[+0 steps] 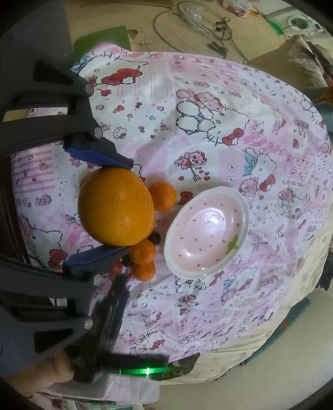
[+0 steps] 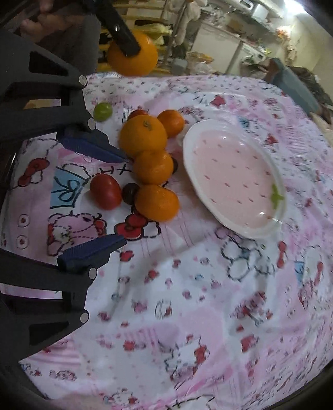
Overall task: Organize fruits
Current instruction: 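Grasp a dark purple grape with the right gripper while the left gripper holds the orange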
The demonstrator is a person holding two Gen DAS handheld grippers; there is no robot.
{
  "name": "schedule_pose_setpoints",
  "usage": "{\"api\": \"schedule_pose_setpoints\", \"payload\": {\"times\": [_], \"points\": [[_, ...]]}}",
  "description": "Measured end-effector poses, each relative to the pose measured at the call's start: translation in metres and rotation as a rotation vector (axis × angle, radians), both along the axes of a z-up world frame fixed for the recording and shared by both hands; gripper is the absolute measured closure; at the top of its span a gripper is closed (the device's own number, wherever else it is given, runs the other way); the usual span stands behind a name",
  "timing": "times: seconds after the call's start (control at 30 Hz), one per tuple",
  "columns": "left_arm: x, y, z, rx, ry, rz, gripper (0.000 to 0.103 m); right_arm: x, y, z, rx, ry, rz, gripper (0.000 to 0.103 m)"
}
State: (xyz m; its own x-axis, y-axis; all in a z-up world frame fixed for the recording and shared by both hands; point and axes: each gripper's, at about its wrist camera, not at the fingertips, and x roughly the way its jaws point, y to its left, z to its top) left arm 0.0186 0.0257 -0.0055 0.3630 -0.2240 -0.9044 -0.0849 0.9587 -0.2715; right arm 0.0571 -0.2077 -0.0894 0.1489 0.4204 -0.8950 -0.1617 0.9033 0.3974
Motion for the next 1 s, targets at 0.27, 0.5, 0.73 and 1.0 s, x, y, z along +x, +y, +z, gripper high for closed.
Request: {"api": "schedule_pose_setpoints", "payload": {"times": [0.27,0.5,0.73,1.0], "points": [[0.000,0.002,0.000,-0.011,0.000,0.002,0.050,0.019,0.027,-0.027,-0.109,0.068,0.079,0.062],[0.000,0.003,0.000,-0.012,0.000,0.004,0.050,0.016,0.027,-0.026,-0.088,0.067,0.106,0.081],[0.000,0.002,-0.002,0.007,0.001,0.000,0.050,0.004,0.021,0.002,-0.016,0.015,0.124,0.081],[0.001,-0.002,-0.011,0.047,0.014,-0.001,0.050,-0.009,0.010,0.035,0.055,-0.085,0.135,0.081]]}}
